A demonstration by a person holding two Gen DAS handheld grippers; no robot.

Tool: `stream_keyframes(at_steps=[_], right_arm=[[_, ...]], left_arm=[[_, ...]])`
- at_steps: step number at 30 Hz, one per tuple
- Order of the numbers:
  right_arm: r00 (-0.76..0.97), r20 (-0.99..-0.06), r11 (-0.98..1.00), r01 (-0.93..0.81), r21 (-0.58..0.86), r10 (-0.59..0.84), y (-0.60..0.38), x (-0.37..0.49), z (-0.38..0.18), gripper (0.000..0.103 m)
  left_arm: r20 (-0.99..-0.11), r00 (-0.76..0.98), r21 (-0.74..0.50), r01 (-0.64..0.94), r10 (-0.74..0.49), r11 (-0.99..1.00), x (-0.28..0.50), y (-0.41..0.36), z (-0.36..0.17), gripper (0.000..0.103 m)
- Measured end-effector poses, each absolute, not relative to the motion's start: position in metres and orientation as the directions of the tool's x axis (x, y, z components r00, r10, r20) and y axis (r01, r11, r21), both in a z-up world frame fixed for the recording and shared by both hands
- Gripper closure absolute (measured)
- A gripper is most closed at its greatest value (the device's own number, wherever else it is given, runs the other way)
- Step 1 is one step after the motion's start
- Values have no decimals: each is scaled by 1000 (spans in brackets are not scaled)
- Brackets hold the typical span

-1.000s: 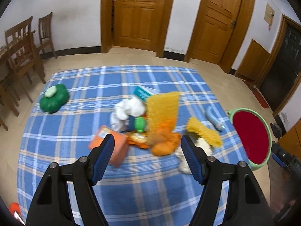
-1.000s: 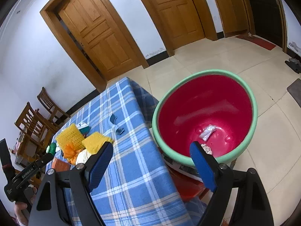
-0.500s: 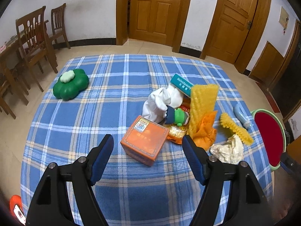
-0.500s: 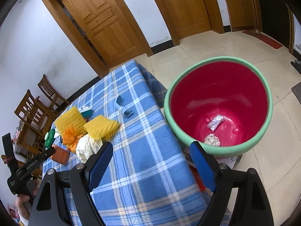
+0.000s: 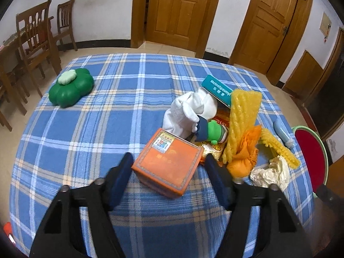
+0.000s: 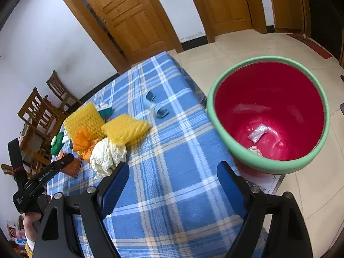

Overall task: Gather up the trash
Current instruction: 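Grasp the orange box with the left tool while the right tool grasps a paper ball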

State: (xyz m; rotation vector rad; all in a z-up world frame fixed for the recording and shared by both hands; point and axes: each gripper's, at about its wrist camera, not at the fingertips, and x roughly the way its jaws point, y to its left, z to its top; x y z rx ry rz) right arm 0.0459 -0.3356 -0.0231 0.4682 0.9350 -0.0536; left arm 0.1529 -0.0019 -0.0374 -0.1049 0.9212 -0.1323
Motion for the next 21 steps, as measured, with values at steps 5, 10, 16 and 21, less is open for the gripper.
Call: stream_keyframes(at_steps=[5,10,16,21], right_arm=[[594,-788,909,220,354,163,-323,52,-23,17],[591,-787,922,181,343,177,-308,59,-21,17],[580,-789,938,117,327,202,-283,72,-21,17],[573,-790,946,77,316,217,-266,79,-23,17]], left_arm=[[-772,607,-174,84,-189,981,150,1,-37,44],[-756,623,-200,75,-203,977,143,10,-31,44],[-741,643,-217,47,-196,975,135,24,-22,44],[-731,656,-225,30,-189,974,128,35,-17,44]])
